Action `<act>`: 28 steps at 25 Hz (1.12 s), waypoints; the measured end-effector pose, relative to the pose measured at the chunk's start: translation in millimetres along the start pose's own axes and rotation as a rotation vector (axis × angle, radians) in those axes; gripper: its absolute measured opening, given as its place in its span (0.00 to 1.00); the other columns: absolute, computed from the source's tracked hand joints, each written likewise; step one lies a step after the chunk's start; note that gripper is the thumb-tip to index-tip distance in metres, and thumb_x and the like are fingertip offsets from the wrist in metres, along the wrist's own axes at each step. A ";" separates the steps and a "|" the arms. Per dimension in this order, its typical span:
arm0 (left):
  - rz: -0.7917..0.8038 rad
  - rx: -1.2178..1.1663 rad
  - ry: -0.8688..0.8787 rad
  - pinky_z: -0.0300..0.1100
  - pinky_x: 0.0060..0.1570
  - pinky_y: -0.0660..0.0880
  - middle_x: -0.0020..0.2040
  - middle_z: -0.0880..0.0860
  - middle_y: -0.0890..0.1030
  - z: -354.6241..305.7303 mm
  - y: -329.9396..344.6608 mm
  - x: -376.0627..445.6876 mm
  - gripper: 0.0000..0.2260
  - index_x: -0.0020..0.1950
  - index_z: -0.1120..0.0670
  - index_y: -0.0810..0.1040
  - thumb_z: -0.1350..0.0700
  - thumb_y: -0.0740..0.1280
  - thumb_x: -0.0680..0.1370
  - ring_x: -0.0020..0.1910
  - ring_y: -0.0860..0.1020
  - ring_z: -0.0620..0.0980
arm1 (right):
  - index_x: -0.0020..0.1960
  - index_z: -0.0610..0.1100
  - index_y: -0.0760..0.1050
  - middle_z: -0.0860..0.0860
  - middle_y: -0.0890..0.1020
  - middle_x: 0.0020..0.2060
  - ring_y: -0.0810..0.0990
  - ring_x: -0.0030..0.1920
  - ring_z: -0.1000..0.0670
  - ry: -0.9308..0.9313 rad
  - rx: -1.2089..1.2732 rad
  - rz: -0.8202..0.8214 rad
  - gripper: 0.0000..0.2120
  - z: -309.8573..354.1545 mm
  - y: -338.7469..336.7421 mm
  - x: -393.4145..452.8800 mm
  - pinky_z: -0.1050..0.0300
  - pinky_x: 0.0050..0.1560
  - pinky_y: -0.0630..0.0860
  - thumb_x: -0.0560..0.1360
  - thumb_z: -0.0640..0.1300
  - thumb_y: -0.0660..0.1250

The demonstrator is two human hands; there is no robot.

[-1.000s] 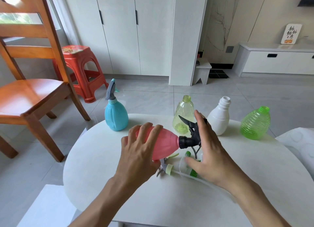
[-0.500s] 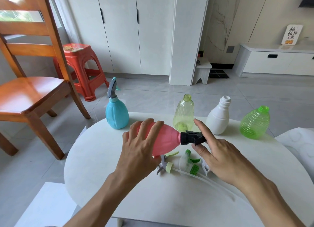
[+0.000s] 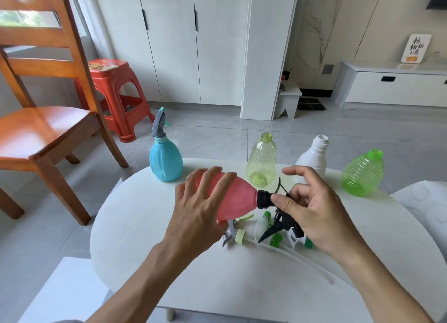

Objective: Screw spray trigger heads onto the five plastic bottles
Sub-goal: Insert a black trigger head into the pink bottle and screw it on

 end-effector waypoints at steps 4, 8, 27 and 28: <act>-0.009 0.000 0.002 0.56 0.54 0.72 0.69 0.55 0.73 -2.5 0.8 -1.0 0.41 0.71 0.48 0.65 0.54 0.80 0.62 0.66 0.69 0.60 | 0.43 0.50 0.76 0.41 0.84 0.30 0.81 0.29 0.47 0.174 0.262 -0.044 0.06 0.1 7.4 -3.8 0.57 0.33 0.74 0.76 0.45 0.72; 0.014 -0.023 -0.074 0.56 0.53 0.74 0.69 0.55 0.72 -0.4 0.8 0.4 0.42 0.72 0.49 0.66 0.52 0.80 0.61 0.65 0.69 0.60 | 0.44 0.45 0.82 0.44 0.87 0.36 0.83 0.35 0.46 0.260 0.305 0.036 0.12 1.3 2.6 -1.7 0.57 0.37 0.75 0.79 0.46 0.62; -0.012 0.021 -0.113 0.56 0.51 0.73 0.68 0.56 0.73 4.4 -1.5 2.3 0.43 0.71 0.49 0.66 0.54 0.81 0.60 0.64 0.69 0.62 | 0.59 0.48 0.76 0.52 0.78 0.62 0.74 0.62 0.47 -0.414 -0.687 -0.126 0.18 9.9 -2.2 -2.7 0.51 0.59 0.68 0.70 0.44 0.71; -0.014 0.014 -0.108 0.56 0.52 0.73 0.68 0.56 0.73 3.8 -1.4 2.1 0.43 0.71 0.49 0.66 0.54 0.81 0.60 0.64 0.69 0.62 | 0.60 0.48 0.77 0.52 0.80 0.61 0.76 0.62 0.47 -0.418 -0.705 -0.075 0.19 8.4 -2.3 -1.8 0.51 0.58 0.68 0.70 0.42 0.73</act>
Point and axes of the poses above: each hand's wrist, its own x-axis towards the middle knuckle, its own y-axis out of the palm, z = x × y, the point moved 2 cm from there along x, towards the middle knuckle
